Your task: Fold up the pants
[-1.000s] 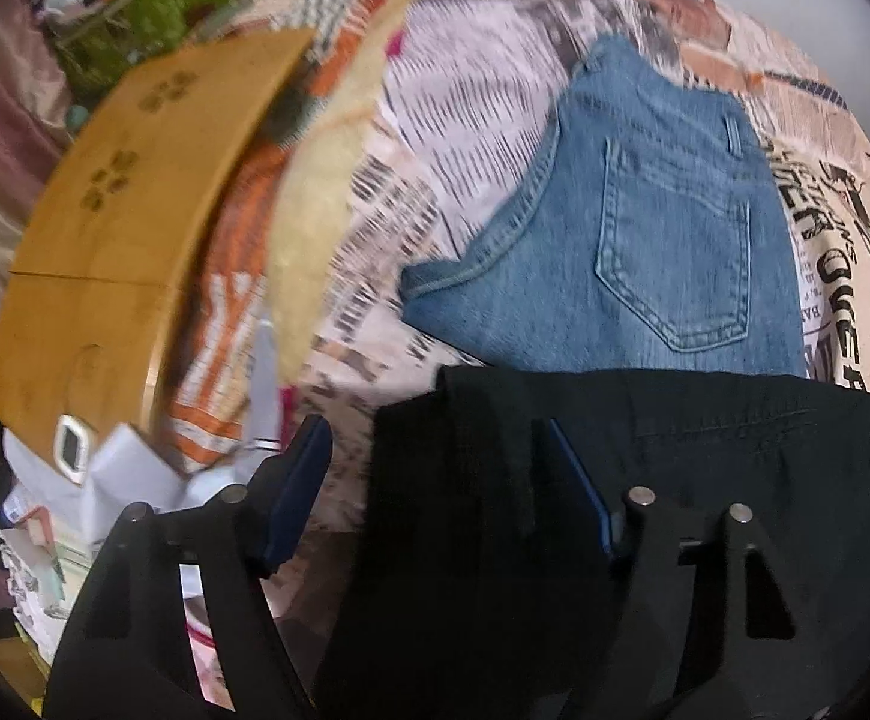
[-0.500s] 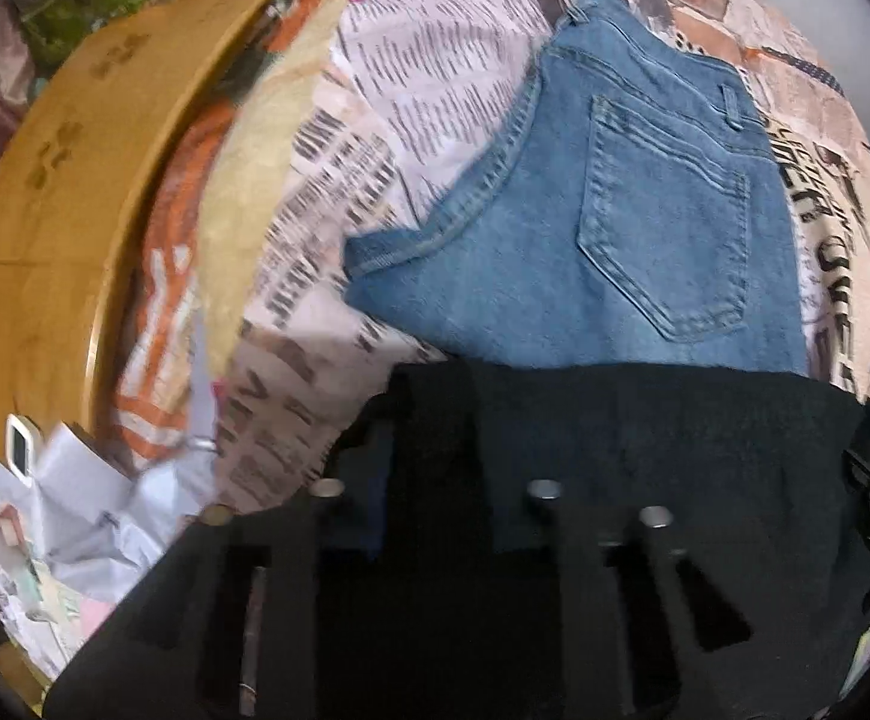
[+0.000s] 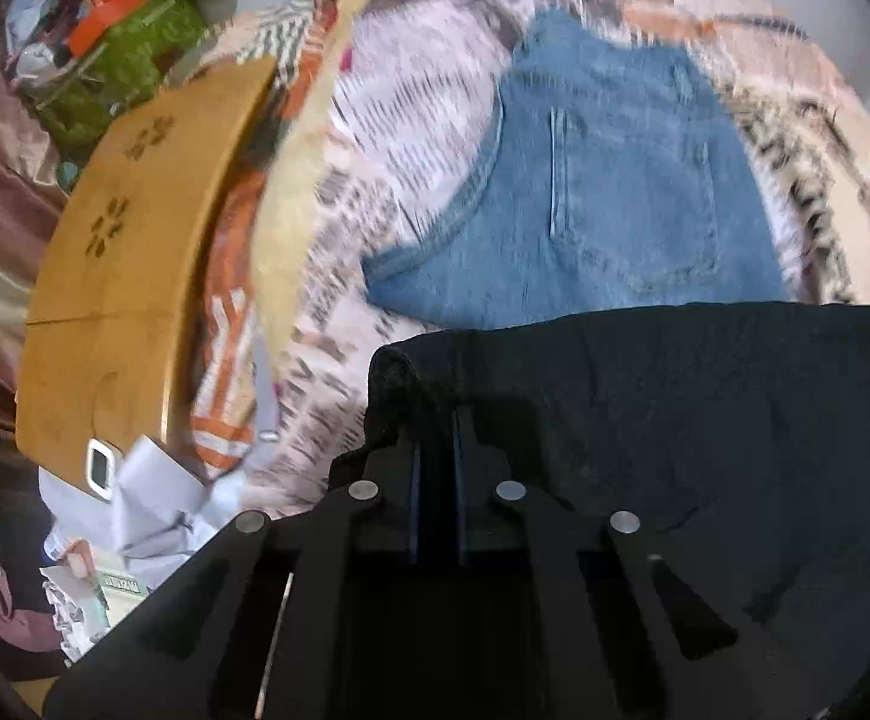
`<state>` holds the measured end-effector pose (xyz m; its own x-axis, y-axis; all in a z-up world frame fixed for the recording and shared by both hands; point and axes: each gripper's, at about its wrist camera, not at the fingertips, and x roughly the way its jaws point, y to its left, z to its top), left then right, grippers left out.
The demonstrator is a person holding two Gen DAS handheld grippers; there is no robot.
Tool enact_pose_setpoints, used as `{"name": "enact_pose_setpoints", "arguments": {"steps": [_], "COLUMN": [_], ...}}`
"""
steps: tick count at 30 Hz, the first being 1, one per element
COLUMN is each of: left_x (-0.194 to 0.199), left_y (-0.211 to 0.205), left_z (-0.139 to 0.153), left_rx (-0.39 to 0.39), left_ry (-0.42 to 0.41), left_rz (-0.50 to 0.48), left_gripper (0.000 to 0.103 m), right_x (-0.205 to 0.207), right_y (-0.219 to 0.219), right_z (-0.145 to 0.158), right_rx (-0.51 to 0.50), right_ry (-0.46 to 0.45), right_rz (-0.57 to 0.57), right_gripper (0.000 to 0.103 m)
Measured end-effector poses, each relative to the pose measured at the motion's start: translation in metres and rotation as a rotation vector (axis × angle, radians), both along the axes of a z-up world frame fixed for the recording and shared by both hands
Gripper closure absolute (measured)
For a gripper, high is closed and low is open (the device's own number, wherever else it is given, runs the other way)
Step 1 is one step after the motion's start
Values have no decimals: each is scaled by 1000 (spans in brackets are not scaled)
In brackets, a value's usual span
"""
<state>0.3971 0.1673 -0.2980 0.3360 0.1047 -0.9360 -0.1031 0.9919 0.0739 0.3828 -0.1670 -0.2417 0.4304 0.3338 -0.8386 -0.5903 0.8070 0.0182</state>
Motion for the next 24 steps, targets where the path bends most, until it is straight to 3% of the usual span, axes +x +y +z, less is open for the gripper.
{"name": "enact_pose_setpoints", "arguments": {"steps": [6, 11, 16, 24], "left_x": [1, -4, -24, -90], "left_y": [1, 2, 0, -13], "left_z": [63, 96, 105, 102], "left_rx": [-6, 1, -14, 1], "left_ry": [-148, -239, -263, -315], "left_rz": [26, 56, 54, 48], "left_gripper": [95, 95, 95, 95], "right_x": [4, -6, -30, -93], "right_y": [3, 5, 0, -18], "right_z": [54, 90, 92, 86], "right_rx": [44, 70, 71, 96], "right_ry": [-172, -266, -251, -233], "right_rz": [-38, -51, -30, -39], "right_gripper": [98, 98, 98, 98]}}
